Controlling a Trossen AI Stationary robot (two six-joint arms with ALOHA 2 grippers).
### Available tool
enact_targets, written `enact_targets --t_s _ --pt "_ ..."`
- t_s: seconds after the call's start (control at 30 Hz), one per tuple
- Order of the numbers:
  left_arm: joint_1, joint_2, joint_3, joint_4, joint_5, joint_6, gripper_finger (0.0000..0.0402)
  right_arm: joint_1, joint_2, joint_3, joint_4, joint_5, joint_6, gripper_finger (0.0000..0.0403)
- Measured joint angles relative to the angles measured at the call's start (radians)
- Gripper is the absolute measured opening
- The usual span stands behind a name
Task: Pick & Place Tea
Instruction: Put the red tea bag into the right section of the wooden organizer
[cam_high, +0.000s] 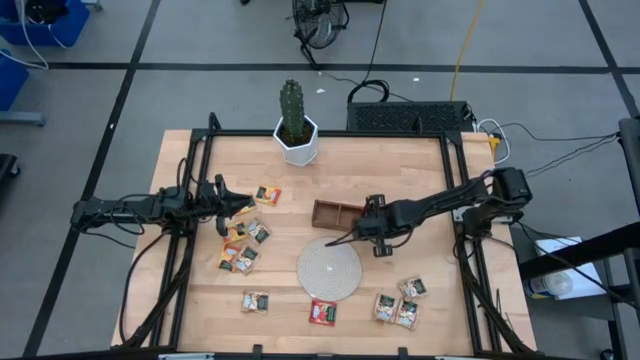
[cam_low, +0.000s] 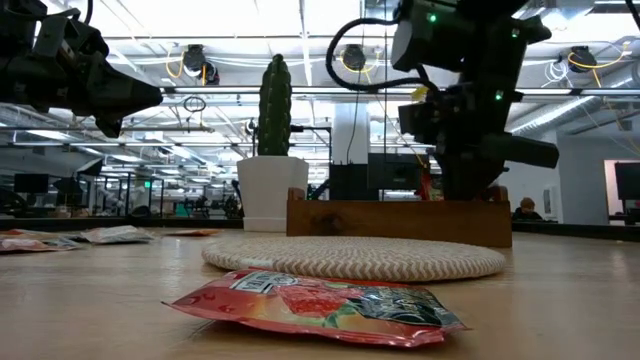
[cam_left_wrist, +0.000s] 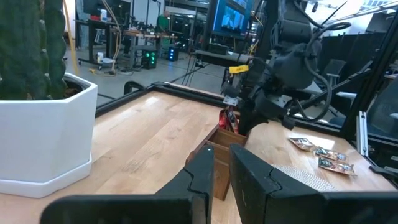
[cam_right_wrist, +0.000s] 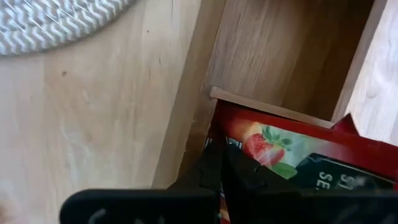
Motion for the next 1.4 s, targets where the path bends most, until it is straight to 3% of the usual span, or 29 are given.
enact_targets --t_s 0.5,0.67,0.8,1.07,1.2,1.4 --pt "0.0 0.0 0.0 0.0 0.0 0.0 0.0051 0.005 0.025 -0.061 0.028 0.057 0.009 0.0" --pt "0.0 0.0 0.0 0.0 0.0 0.0 0.0051 0.037 0.025 -0.068 0.018 0.187 0.01 0.0" --pt "0.0 0.0 0.0 0.0 0.0 0.0 0.0051 0.062 0.02 -0.069 0.02 0.216 0.013 0.0" --pt "0.0 0.0 0.0 0.0 0.0 0.0 0.0051 0.096 -0.045 -0.074 0.028 0.17 0.039 0.0" --pt "0.0 0.0 0.0 0.0 0.0 0.0 0.0051 0.095 -0.079 -0.074 0.035 0.083 0.052 0.0" --pt "0.0 0.0 0.0 0.0 0.0 0.0 0.0051 0.095 -0.089 -0.072 0.05 0.069 0.062 0.0"
